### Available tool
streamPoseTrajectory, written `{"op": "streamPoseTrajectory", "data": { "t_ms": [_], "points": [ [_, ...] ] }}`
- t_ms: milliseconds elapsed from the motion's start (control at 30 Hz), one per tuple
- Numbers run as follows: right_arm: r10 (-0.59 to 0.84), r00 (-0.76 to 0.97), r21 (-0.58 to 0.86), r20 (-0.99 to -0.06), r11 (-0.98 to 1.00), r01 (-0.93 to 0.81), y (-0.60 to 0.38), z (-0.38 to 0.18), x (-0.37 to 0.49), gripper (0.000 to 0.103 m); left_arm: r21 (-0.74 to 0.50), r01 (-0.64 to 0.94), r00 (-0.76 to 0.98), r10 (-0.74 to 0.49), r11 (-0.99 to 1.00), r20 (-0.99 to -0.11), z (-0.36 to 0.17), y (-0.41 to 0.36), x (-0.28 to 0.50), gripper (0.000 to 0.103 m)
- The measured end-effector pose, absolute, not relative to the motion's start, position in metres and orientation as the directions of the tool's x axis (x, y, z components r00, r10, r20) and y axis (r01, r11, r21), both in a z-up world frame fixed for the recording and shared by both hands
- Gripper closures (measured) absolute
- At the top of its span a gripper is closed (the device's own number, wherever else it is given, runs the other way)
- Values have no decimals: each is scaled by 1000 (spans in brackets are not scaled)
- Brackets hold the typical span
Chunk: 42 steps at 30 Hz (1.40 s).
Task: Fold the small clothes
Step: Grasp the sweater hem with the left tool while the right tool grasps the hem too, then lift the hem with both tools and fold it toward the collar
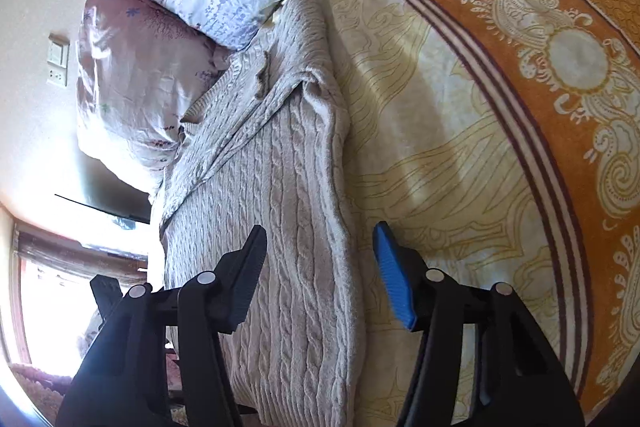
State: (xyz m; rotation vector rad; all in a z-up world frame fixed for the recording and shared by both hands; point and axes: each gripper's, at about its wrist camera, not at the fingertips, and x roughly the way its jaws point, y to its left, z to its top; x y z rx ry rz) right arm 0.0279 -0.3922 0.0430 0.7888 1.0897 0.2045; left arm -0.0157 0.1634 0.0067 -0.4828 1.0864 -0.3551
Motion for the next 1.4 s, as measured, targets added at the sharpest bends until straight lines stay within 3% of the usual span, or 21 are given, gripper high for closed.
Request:
{"op": "streamPoseTrajectory", "data": {
  "t_ms": [167, 533, 1100, 1167, 1233, 1267, 1400],
  "points": [
    [552, 478, 698, -684, 686, 207, -390, 40, 20, 52, -574, 46, 434, -534, 817, -725, 2, 161, -22, 24],
    [703, 378, 790, -603, 591, 162, -380, 24, -9, 71, -722, 32, 349, -684, 691, -640, -14, 164, -32, 54],
    [760, 205, 783, -617, 620, 57, -356, 21, -24, 80, -793, 126, 103, -802, 597, -588, -23, 124, -52, 56],
    [756, 205, 777, -622, 628, 45, -353, 20, -23, 83, -789, 124, 106, -799, 602, -593, -24, 121, -50, 61],
    [743, 205, 762, -637, 647, 21, -347, 20, -20, 92, -776, 123, 106, -785, 619, -610, -26, 119, -49, 88],
    [743, 205, 761, -637, 649, 13, -345, 19, -20, 93, -777, 122, 107, -787, 617, -608, -27, 119, -48, 94],
    [752, 248, 775, -611, 632, -9, -344, 24, -26, 95, -785, 139, 131, -797, 603, -589, -23, 121, -49, 95]
  ]
}}
